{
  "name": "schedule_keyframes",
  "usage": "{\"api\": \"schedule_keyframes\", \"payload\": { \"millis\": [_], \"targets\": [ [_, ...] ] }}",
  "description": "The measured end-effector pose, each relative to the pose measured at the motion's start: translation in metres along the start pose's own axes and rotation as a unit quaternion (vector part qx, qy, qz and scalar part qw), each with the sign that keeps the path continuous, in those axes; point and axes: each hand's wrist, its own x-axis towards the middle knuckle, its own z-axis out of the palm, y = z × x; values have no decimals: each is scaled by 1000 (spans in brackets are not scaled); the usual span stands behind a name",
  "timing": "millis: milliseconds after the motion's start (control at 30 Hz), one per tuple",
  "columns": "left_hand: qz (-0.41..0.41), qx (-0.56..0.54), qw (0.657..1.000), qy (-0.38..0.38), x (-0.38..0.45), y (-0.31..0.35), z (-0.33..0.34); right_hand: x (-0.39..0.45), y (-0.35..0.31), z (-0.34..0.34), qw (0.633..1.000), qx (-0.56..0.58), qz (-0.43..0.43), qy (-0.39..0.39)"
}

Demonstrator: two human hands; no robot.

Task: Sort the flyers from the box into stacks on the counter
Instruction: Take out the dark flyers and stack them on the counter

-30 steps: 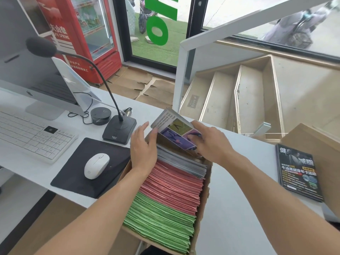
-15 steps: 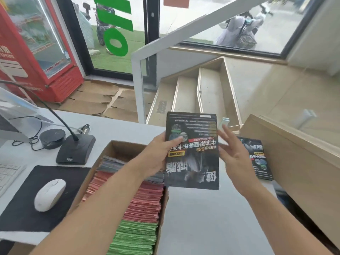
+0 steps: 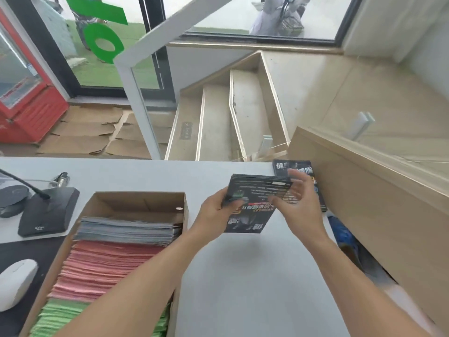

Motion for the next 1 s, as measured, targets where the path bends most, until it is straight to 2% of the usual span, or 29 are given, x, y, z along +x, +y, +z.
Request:
{"api": "schedule_keyframes", "payload": {
  "millis": [67,100,133,200,233,300,367,433,467,533,600,633,700,733,800,900,967,1000],
  "targets": [
    [6,44,999,-28,0,-2,3,3,-19,-13,981,-134,-138,6],
    [18,85,995,-40,1,-1,4,6,-29,-19,953,-217,-208,-30],
    [39,137,988,-52,1,1,3,11,-37,-21,926,-280,-237,-95],
    [80,229,967,-72,2,9,5,16,-48,-21,904,-326,-178,-212],
    [85,244,963,-81,1,13,6,18,-48,-22,907,-317,-154,-231],
    [57,219,970,-83,0,18,7,20,-42,-24,930,-269,-141,-206],
    [30,214,975,-47,1,19,-4,22,-31,-33,965,-179,-105,-161],
    [3,202,979,18,1,17,-23,22,-19,-46,994,-21,-29,-101],
    [-23,149,987,48,0,15,-33,21,-13,-51,995,65,18,-69],
    [-78,-54,994,57,-4,14,-41,16,-1,-51,972,205,116,-20],
    [-91,-207,974,25,-10,17,-26,9,12,-36,931,305,200,-9],
    [-83,-262,961,34,-12,19,-14,3,18,-26,909,347,231,-11],
    [-83,-359,922,115,-15,25,8,-9,25,-7,881,394,262,-10],
    [-86,-382,908,153,-16,27,14,-16,27,-1,879,394,270,-10],
    [-74,-363,911,182,-14,24,15,-28,32,5,900,344,268,-21],
    [-42,-268,950,156,-11,20,10,-33,41,-2,974,123,186,-26],
    [-25,-196,974,112,-12,19,15,-30,39,-7,993,29,108,-34],
    [-16,-168,982,85,-13,18,20,-29,36,-8,995,34,81,-46]
  ]
}}
